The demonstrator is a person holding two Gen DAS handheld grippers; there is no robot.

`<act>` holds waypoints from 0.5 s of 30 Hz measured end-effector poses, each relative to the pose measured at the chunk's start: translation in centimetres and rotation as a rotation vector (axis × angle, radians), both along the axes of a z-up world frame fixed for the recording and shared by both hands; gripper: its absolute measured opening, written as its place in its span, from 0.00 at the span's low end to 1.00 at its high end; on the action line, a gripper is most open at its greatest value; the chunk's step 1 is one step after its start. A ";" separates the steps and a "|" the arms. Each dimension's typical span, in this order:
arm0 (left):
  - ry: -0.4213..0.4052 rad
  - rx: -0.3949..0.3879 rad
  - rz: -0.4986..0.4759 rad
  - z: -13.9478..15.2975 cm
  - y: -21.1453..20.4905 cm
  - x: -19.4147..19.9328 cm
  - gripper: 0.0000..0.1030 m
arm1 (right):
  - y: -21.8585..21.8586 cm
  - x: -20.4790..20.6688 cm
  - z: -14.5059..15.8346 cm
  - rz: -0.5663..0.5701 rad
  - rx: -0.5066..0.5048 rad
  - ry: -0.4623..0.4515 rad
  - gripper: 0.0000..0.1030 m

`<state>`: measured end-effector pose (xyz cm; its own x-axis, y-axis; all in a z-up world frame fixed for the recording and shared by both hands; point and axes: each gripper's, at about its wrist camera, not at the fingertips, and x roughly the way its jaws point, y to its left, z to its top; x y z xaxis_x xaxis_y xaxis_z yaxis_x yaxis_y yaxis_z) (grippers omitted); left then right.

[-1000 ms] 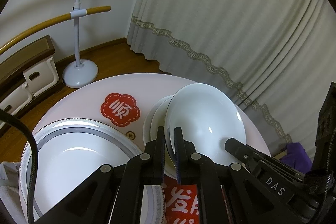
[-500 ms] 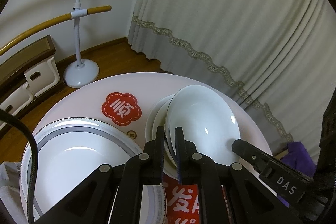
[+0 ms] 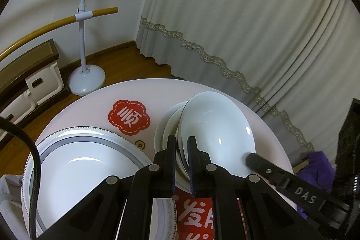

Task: Organize plates and bowls
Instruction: 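Lower the held bowl into the nested bowls with both grippers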

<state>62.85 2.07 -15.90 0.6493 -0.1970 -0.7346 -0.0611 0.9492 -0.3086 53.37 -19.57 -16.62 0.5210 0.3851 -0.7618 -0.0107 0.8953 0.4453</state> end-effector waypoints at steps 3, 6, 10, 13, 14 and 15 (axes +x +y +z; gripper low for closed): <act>-0.003 0.002 -0.002 0.1 0.0 0.0 0.06 | 0.0 0.3 -0.8 0.003 0.036 0.020 0.22; -0.002 0.005 -0.004 0.1 -0.1 0.1 0.06 | 0.0 0.7 -1.3 0.009 0.067 0.035 0.22; 0.000 0.012 -0.011 0.2 -0.1 0.0 0.06 | -0.1 0.8 -1.7 0.006 0.091 0.037 0.19; 0.000 0.016 -0.013 0.4 -0.2 0.0 0.07 | 0.0 0.7 -1.7 0.005 0.081 0.031 0.19; 0.003 0.015 -0.013 0.4 -0.1 0.1 0.07 | 0.1 0.7 -1.6 0.006 0.079 0.030 0.19; 0.007 0.013 -0.014 0.4 -0.1 0.1 0.07 | 0.2 0.7 -1.6 0.005 0.078 0.030 0.19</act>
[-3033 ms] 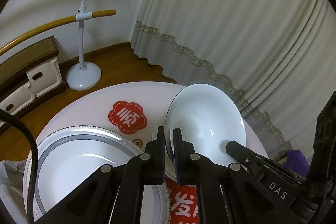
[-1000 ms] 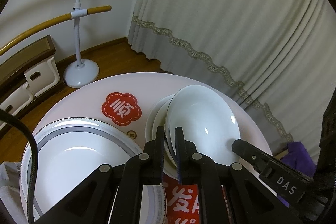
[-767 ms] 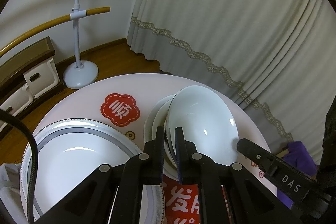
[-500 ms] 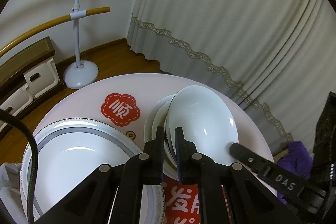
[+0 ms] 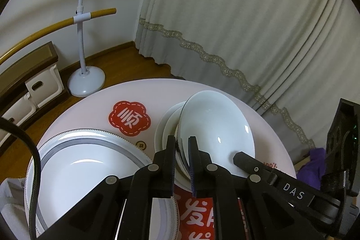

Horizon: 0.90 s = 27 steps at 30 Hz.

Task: Organize plates and bowls
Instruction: 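Lower the held bowl into the nested bowls with both grippers, then open both grippers to release the bowl onto the stack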

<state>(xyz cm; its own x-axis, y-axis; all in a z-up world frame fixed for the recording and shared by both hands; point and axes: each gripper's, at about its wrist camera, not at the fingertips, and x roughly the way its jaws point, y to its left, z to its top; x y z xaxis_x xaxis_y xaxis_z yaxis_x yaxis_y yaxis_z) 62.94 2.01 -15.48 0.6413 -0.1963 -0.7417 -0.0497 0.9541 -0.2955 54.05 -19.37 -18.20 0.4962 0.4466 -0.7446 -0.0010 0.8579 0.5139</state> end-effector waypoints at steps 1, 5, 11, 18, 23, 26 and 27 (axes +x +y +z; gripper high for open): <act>0.006 -0.002 -0.002 0.0 0.1 0.0 0.08 | 0.1 0.0 0.0 0.000 -0.003 0.000 0.19; 0.010 -0.010 -0.002 0.5 0.4 0.0 0.08 | 0.4 0.1 0.2 0.000 -0.004 0.000 0.19; 0.029 -0.010 -0.014 0.9 1.1 0.0 0.20 | 0.4 0.0 0.2 -0.003 -0.012 -0.003 0.19; 0.057 0.034 -0.023 1.3 1.7 0.7 0.28 | 1.0 0.1 0.4 -0.004 -0.032 -0.010 0.24; 0.062 0.066 -0.041 1.8 1.4 1.3 0.33 | 0.9 0.2 0.3 -0.003 -0.043 -0.016 0.25; 0.064 0.082 -0.046 2.0 1.5 1.3 0.35 | 0.9 0.2 0.3 -0.002 -0.043 -0.015 0.26; 0.067 0.085 -0.046 2.0 1.5 1.4 0.35 | 0.9 0.2 0.3 -0.001 -0.043 -0.016 0.27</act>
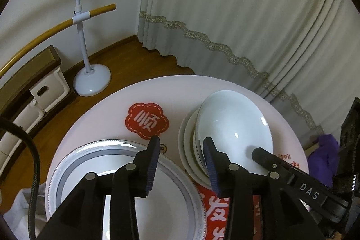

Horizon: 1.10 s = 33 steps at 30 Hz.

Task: Organize plates and bowls
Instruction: 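Open both grippers to release the bowl onto the stack, then pull both grippers back from the stack of three bowls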

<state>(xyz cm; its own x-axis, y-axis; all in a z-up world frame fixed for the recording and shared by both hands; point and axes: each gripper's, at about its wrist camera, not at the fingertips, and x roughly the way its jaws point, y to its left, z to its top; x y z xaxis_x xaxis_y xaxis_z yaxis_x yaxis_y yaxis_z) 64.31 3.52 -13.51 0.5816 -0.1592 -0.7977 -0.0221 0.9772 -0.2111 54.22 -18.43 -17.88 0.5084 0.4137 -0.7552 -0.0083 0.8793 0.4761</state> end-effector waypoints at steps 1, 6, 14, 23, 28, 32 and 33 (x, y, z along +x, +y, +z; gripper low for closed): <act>0.005 -0.001 0.001 0.0 0.1 0.0 0.36 | 0.0 0.0 0.0 -0.001 -0.004 -0.002 0.28; 0.014 0.012 0.001 0.0 0.4 0.1 0.42 | 0.7 -0.2 0.2 -0.004 -0.024 -0.009 0.30; 0.031 0.015 -0.008 0.4 0.7 0.1 0.43 | 0.5 -0.5 0.5 -0.014 -0.035 -0.013 0.40; 0.016 0.002 -0.008 1.7 1.3 -2.3 0.46 | 0.7 -1.9 1.7 -0.013 -0.044 -0.019 0.40; 0.001 -0.002 0.000 2.7 1.7 -6.1 0.47 | 0.8 -4.2 3.0 0.000 -0.062 -0.036 0.41; -0.010 0.000 0.017 3.4 1.8 -10.0 0.52 | 1.2 -6.6 3.6 0.026 -0.095 -0.050 0.44; -0.015 0.004 0.027 3.6 1.8 -10.8 0.53 | 1.4 -7.1 3.7 0.033 -0.103 -0.054 0.47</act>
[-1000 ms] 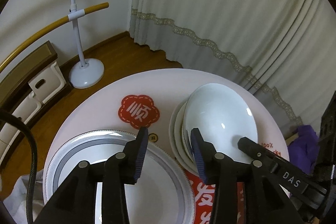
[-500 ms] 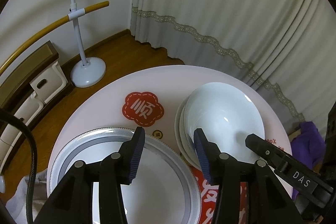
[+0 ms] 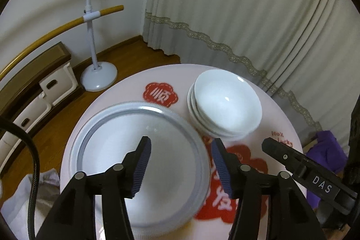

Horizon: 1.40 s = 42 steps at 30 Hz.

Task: Organize plates and bowls
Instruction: 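Pull both grippers back from the stack of three bowls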

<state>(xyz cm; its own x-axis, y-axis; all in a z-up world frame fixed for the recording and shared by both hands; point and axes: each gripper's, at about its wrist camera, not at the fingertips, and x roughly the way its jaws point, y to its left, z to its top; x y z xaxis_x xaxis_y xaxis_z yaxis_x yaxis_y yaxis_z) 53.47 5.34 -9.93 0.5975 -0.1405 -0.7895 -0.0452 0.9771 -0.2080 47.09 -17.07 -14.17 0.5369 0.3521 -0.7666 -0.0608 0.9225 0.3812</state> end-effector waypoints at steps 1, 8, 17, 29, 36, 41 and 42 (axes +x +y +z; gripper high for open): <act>-0.008 0.007 0.012 0.3 0.0 -1.0 0.55 | 0.2 -0.6 0.2 0.006 -0.010 -0.005 0.48; -0.118 0.047 0.115 1.8 -1.1 -9.2 0.79 | -0.6 -5.5 1.9 0.057 -0.093 -0.067 0.67; -0.167 0.081 0.222 1.2 -4.5 -17.5 0.83 | -3.5 -9.8 2.8 0.164 -0.116 -0.119 0.77; -0.218 0.095 0.308 1.4 -9.6 -21.9 0.89 | -5.8 -9.7 4.0 0.215 -0.121 -0.216 0.85; -0.199 0.096 0.316 0.7 -12.1 -20.2 0.90 | -7.9 -7.9 3.7 0.189 -0.097 -0.217 0.86; -0.180 0.089 0.325 0.9 -11.9 -17.4 0.92 | -9.0 -6.5 3.1 0.194 -0.069 -0.201 0.86; -0.176 0.093 0.327 0.7 -12.1 -17.1 0.92 | -9.2 -6.3 2.9 0.195 -0.065 -0.199 0.86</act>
